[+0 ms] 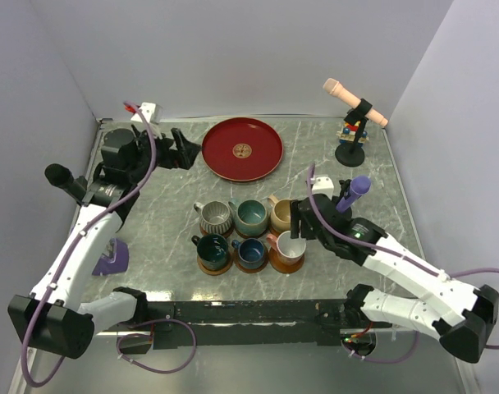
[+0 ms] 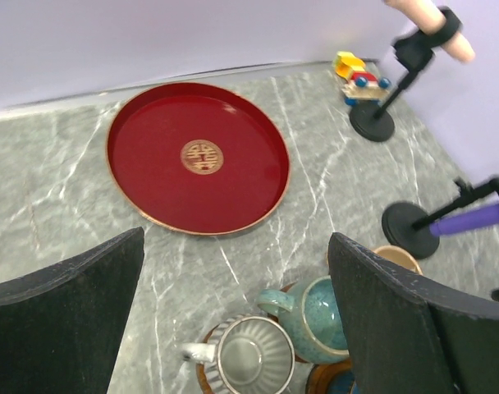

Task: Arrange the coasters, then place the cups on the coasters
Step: Reset both arms

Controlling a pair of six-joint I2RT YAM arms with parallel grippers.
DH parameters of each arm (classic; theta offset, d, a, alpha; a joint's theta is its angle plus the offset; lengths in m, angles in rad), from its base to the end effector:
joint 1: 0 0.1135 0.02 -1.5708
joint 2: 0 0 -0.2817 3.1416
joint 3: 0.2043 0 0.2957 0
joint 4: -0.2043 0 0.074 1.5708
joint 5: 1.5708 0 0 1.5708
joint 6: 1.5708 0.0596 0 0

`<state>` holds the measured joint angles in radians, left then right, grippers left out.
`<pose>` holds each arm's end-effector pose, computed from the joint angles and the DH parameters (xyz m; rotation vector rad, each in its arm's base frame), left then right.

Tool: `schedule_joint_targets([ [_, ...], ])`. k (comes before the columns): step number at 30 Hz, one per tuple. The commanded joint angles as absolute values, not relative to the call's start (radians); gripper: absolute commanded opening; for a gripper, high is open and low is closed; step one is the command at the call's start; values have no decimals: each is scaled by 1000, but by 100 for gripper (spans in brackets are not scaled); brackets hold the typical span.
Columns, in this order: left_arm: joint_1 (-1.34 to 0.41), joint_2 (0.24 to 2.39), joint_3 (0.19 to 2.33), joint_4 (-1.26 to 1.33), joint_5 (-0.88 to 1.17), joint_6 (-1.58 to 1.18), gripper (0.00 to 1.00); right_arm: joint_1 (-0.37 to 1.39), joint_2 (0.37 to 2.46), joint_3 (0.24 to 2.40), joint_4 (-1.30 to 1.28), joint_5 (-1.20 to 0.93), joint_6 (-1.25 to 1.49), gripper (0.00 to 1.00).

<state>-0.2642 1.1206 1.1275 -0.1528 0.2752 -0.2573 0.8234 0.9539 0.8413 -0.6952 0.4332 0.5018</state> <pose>0.3013 -0.0983 0.4100 0.2140 1.7379 -0.6198 0.1815 0.1590 0.2778 -0.1666 2.2859 0.1673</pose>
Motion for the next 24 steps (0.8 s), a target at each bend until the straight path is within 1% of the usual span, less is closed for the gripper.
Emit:
schedule_joint_targets([
  [1, -209, 1074, 1097, -138, 273, -360, 97, 833, 875, 922, -698, 468, 420, 78],
  [3, -170, 1046, 1057, -127, 247, -388, 97, 830, 824, 928, -669, 475, 394, 82],
  [7, -141, 956, 987, -100, 232, -374, 97, 786, 792, 1003, -681, 476, 359, 84],
  [10, -141, 864, 927, -60, 190, -356, 97, 718, 788, 1057, -675, 466, 315, 85],
  [15, -141, 720, 848, -37, 82, -359, 97, 597, 749, 1101, -594, 479, 261, 88],
  [18, -141, 664, 827, -54, 11, -368, 97, 572, 692, 1086, -516, 517, 242, 88],
  [24, -141, 608, 805, -58, -46, -382, 97, 571, 551, 971, -338, 595, 186, 89],
])
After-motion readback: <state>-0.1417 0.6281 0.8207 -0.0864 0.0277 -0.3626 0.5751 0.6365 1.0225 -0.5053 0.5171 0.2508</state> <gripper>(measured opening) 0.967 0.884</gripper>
